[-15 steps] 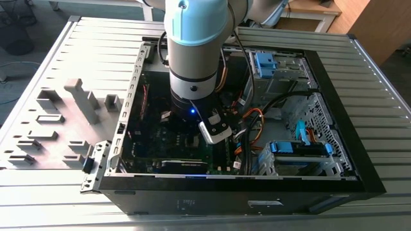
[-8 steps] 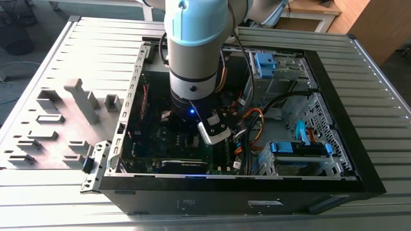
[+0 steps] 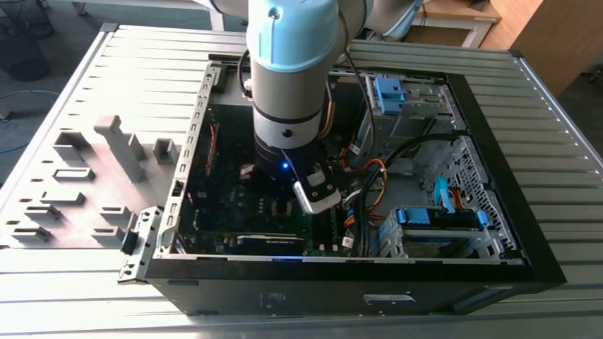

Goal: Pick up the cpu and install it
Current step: 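Place the cpu into insertion slot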

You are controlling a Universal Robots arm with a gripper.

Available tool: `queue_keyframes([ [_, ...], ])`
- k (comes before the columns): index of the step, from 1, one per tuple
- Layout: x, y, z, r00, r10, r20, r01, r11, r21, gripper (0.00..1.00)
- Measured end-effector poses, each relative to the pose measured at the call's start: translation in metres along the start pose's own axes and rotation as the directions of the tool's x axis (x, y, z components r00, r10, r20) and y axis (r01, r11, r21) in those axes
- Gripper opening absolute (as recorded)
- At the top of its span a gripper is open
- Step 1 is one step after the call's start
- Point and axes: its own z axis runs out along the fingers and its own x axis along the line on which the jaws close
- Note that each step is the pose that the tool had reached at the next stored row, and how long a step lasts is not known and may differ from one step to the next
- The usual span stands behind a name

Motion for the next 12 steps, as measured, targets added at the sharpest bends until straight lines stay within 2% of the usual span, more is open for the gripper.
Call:
queue_keyframes([
  [7, 0.0, 0.0001, 0.0021, 1.0, 0.0, 0.0, 0.0, 1.0, 0.0001, 0.11],
  [12, 0.0, 0.0001, 0.0062, 1.0, 0.0, -0.0002, 0.0, 1.0, 0.0004, 0.11],
])
